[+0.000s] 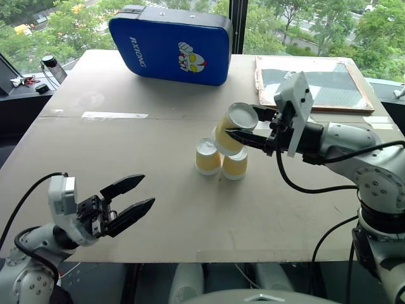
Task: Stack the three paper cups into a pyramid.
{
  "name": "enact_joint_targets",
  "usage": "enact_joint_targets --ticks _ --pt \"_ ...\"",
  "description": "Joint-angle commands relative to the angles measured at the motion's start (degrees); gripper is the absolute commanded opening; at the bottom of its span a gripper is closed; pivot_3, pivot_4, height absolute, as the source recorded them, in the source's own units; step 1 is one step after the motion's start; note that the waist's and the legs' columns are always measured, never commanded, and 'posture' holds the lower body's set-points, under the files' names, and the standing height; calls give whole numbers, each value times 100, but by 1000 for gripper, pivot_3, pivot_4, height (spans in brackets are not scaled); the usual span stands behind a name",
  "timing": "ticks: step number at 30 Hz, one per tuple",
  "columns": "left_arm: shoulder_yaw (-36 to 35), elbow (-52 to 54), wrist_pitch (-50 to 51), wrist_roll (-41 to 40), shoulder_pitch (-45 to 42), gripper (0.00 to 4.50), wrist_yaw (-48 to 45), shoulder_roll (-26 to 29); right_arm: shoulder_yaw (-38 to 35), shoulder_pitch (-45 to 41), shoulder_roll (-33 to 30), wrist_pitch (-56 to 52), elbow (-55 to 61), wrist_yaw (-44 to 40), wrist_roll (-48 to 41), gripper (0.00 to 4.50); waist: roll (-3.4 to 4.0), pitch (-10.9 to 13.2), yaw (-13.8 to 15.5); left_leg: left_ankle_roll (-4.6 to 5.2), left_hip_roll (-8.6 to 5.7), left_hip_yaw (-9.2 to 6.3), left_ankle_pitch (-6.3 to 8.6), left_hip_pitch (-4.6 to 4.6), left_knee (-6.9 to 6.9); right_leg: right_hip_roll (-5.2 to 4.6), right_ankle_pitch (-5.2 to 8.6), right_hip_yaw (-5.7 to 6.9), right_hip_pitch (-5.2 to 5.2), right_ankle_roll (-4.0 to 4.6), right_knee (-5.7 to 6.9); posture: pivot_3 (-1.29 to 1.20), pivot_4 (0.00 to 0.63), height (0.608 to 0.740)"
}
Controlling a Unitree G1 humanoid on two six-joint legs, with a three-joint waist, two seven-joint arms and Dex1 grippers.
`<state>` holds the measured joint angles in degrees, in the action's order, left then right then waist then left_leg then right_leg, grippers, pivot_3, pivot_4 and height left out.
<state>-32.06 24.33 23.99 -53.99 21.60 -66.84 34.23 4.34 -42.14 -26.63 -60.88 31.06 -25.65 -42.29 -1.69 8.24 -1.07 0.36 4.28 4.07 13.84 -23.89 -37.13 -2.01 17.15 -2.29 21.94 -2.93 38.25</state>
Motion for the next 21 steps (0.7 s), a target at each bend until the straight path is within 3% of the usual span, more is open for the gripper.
enact_joint_targets --ticks 1,14,16,17,18,19,21 --pt "-236 294 -128 -206 234 4500 25 -76 253 -184 26 145 -207 -154 190 2251 -1 -1 9 0 0 0 0 1 -1 0 0 0 0 0 2 0 150 740" --pt "-340 288 -548 -18 478 4500 114 -244 750 -245 209 337 -720 -297 859 2251 0 0 4 0 0 3 0 3 0 3 0 -2 4 1 6 0 150 740" --pt "-343 256 -611 -16 444 4500 144 -272 812 -212 191 326 -712 -361 894 3267 -1 -1 5 0 0 4 0 3 0 3 0 -3 4 1 6 0 150 740" --pt "-341 250 -635 -21 434 4500 155 -282 820 -199 195 314 -710 -381 901 3509 -1 -1 4 0 0 4 0 3 0 3 0 -3 4 1 6 0 150 740" --pt "-339 252 -653 -39 429 4500 164 -294 816 -188 198 291 -708 -408 888 4130 -1 0 4 0 0 4 0 3 0 3 0 -2 4 1 6 0 150 740" --pt "-376 244 -681 -148 377 4500 154 -322 843 -182 191 300 -725 -431 918 4422 -1 -1 3 0 0 4 0 3 0 3 0 -2 4 1 6 0 150 740" --pt "-478 234 -713 -396 280 4500 159 -378 844 -177 173 328 -730 -479 955 4422 -1 0 5 0 0 4 0 3 0 3 0 -2 4 1 6 0 150 740"
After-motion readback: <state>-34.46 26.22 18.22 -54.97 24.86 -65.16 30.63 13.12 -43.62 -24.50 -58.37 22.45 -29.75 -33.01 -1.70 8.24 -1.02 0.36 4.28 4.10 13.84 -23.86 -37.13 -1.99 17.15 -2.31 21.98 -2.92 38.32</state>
